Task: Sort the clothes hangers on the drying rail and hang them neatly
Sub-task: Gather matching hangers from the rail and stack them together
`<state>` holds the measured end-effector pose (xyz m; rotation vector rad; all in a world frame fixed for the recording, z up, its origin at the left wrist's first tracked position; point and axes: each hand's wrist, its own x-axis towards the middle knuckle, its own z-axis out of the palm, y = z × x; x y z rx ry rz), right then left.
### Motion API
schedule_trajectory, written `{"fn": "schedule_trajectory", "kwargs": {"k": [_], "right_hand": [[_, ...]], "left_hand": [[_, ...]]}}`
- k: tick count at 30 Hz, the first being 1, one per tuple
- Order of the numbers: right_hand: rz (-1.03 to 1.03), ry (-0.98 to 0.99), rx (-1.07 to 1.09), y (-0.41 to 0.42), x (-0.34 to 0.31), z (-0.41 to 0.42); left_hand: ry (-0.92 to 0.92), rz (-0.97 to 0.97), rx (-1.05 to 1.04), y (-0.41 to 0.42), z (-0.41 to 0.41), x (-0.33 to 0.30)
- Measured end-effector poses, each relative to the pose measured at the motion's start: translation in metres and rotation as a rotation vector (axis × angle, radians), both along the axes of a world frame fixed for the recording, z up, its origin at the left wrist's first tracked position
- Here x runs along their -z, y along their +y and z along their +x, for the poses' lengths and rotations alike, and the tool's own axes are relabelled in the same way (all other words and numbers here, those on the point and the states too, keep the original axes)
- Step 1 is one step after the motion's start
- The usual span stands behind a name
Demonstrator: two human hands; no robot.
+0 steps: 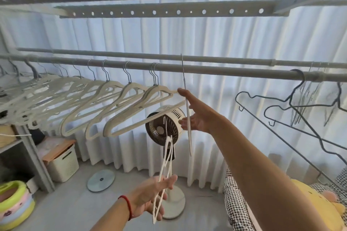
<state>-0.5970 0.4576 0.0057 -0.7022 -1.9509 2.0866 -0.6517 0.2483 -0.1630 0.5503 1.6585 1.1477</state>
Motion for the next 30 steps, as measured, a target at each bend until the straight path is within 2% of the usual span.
{"fn": "schedule_trajectory", "kwargs": {"k": [4,9,11,13,15,17,20,22,24,26,30], "right_hand": [[-0.062,-0.036,0.024,0.001,0.003,-0.015],[-0.043,-0.058,-0.051,0.008,0.036,-0.013],[-0.002,-0.051,-0.008,0.014,0.052,-0.006],[0.148,-0.112,0.162,0.023,0.080,0.006],[0.388,-0.246,0.288,0.033,0.114,0.029],[0.570,-0.350,0.166,0.041,0.147,0.057],[0.639,-0.459,-0.237,0.035,0.179,0.096],[0.677,-0.472,-0.345,0.030,0.190,0.116],[0.684,-0.465,-0.349,0.027,0.194,0.134],[0.715,-0.491,-0.299,0.026,0.187,0.154],[0.684,-0.508,-0.117,0.037,0.188,0.196]], "left_hand": [[0.056,-0.026,0.004,-0.008,-0.008,0.002],[0.079,-0.156,0.155,-0.021,-0.017,0.012],[0.076,-0.192,0.209,-0.023,-0.020,0.013],[0.064,-0.217,0.262,-0.025,-0.026,0.009],[0.031,-0.244,0.343,-0.025,-0.031,0.002],[0.007,-0.275,0.446,-0.024,-0.034,-0.003],[-0.023,-0.277,0.593,-0.017,-0.039,-0.007],[-0.068,-0.268,0.671,-0.008,-0.044,-0.006],[-0.054,-0.292,0.722,0.003,-0.044,-0.002],[0.112,-0.309,0.683,0.016,-0.039,0.010],[0.878,-0.309,0.419,0.041,-0.019,0.043]]}}
